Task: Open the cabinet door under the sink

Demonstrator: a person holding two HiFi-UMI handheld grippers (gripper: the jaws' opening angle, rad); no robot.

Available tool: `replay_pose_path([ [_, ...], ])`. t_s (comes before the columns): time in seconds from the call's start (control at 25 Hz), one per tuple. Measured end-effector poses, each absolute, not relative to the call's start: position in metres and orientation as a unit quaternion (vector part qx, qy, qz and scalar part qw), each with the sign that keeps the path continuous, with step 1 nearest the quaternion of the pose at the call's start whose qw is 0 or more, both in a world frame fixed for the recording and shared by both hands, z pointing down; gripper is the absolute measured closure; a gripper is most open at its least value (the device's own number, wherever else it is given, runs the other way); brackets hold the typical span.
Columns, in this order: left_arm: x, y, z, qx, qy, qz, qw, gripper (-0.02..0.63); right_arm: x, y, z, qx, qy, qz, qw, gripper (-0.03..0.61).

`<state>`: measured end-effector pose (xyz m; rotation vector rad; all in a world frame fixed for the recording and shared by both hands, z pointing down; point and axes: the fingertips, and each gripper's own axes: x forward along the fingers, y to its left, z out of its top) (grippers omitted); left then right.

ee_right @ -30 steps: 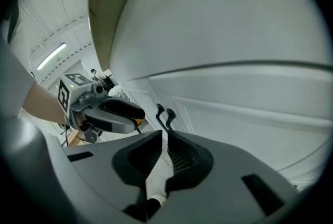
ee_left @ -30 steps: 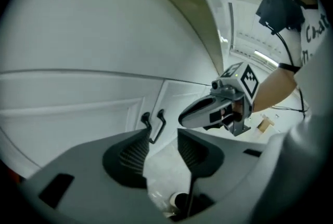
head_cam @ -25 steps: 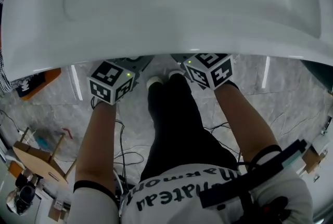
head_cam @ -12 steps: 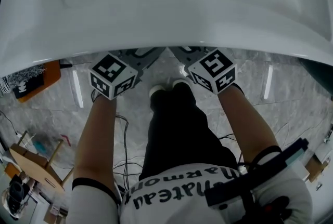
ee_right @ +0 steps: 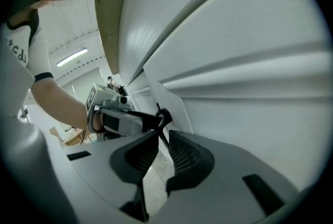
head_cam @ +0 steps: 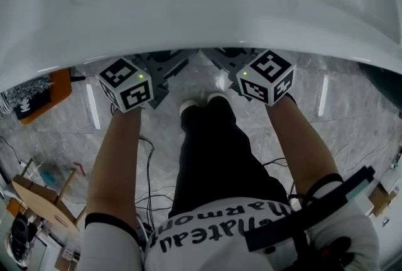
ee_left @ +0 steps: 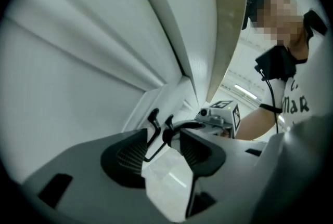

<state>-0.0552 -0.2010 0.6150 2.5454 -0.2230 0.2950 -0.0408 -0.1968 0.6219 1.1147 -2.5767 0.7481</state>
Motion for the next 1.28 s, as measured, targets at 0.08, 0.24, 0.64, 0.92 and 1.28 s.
replay_pose_path([
  [0.08,-0.058,-0.203,0.616,0.946,-0.103,0.096,0.294,0.428,-0.041,-0.198,0.623,0.396,-0.874,0.259,0.111,0.512],
  [0.24,-0.063,-0.203,0.62,0.936,-0.13,0.079,0.318,0.43,-0.043,-0.198,0.623,0.421,-0.869,0.229,0.123,0.514],
  [0.64,-0.066,-0.213,0.623,0.936,-0.137,0.122,0.3,0.537,-0.048,-0.196,0.621,0.383,-0.89,0.189,0.159,0.528],
  [0.92,-0.062,-0.214,0.625,0.942,-0.163,0.158,0.249,0.549,-0.048,-0.195,0.624,0.38,-0.89,0.189,0.168,0.532],
  [1.28,-0.064,-0.19,0.626,0.957,-0.092,0.23,0.154,0.571,-0.053,-0.182,0.621,0.351,-0.899,0.175,0.195,0.538],
])
